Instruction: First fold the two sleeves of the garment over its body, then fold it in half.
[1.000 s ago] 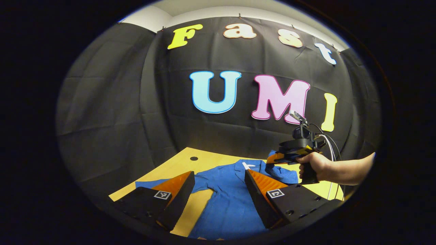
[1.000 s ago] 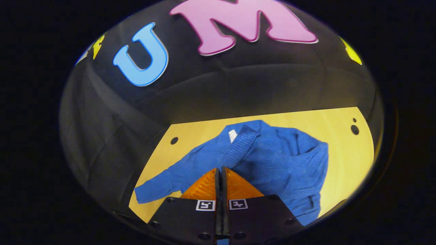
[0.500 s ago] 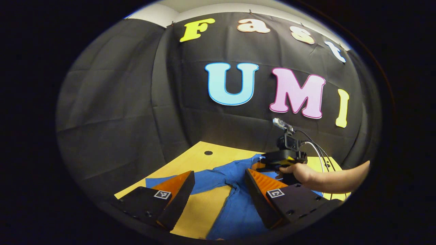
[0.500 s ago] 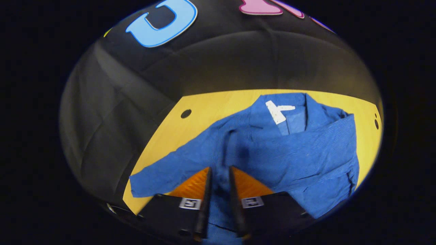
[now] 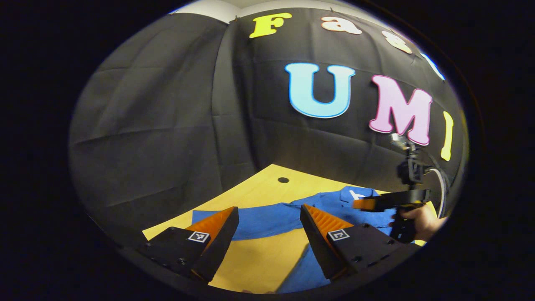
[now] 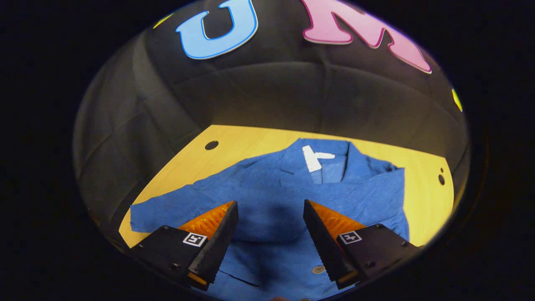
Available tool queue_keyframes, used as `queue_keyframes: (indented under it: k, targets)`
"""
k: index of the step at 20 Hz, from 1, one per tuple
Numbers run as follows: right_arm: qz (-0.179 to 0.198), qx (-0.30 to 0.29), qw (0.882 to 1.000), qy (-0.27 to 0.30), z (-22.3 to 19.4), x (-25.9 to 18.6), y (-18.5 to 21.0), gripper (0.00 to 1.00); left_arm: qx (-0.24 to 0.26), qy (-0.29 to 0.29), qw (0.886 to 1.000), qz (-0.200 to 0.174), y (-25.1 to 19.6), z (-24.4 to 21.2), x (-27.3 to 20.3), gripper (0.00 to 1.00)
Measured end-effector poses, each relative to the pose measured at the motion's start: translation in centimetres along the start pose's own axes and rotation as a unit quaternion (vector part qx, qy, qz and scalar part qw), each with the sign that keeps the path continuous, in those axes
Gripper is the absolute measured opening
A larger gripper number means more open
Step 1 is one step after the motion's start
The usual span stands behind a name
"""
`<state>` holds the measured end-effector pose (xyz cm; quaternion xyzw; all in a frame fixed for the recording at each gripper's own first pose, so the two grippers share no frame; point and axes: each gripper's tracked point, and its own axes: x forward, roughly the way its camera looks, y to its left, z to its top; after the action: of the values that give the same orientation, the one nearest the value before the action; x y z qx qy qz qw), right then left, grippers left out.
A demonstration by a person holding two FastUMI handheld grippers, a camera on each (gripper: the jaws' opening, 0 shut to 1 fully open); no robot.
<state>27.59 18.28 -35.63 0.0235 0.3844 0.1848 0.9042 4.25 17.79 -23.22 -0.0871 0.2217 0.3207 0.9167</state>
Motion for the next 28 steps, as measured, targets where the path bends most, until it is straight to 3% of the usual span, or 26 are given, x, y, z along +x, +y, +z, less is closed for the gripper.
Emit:
queue_keyframes:
  k: [5, 8, 10, 12, 15, 18, 20, 25, 26, 27, 28]
  targets:
    - [0.005, -0.062, 0.997, -0.046, 1.0, -7.1, -1.4, 0.98, -0.001, 0.074, 0.995, 0.063, 5.6, -4.6, 6.0, 0.87]
    - [0.013, -0.113, 0.99, -0.084, 1.7, -12.2, -1.1, 0.98, -0.01, 0.125, 0.986, 0.106, 8.9, -7.7, 8.9, 0.87]
    - [0.031, -0.106, 0.987, -0.115, 1.9, -15.6, -0.3, 0.98, -0.01, 0.139, 0.982, 0.127, 10.5, -8.3, 10.9, 0.87]
    - [0.045, -0.095, 0.984, -0.143, 2.2, -18.6, 0.0, 0.98, 0.008, 0.151, 0.979, 0.137, 10.9, -9.5, 13.2, 0.87]
    - [0.026, -0.114, 0.974, -0.194, 3.1, -23.0, -0.7, 0.98, 0.023, 0.188, 0.969, 0.159, 9.8, -10.6, 13.4, 0.87]
    - [0.013, -0.116, 0.964, -0.237, 4.1, -26.9, -1.0, 0.98, -0.006, 0.211, 0.965, 0.158, 9.4, -10.1, 13.4, 0.87]
    - [0.006, -0.122, 0.959, -0.255, 4.3, -28.9, -1.6, 0.98, -0.036, 0.241, 0.96, 0.136, 9.2, -11.0, 13.2, 0.87]
    - [0.001, -0.109, 0.965, -0.238, 2.2, -29.3, -2.7, 0.98, -0.052, 0.247, 0.96, 0.123, 9.1, -10.0, 13.0, 0.83]
    - [-0.001, -0.11, 0.966, -0.232, 1.7, -29.3, -3.0, 0.98, -0.048, 0.252, 0.959, 0.123, 9.0, -9.8, 13.0, 0.77]
    - [-0.003, -0.113, 0.967, -0.227, 1.4, -29.2, -3.1, 0.98, -0.046, 0.251, 0.96, 0.112, 8.4, -9.8, 13.5, 0.65]
    - [-0.005, -0.115, 0.968, -0.225, 1.4, -29.1, -3.2, 0.98, -0.041, 0.252, 0.96, 0.114, 8.2, -10.0, 14.0, 0.6]
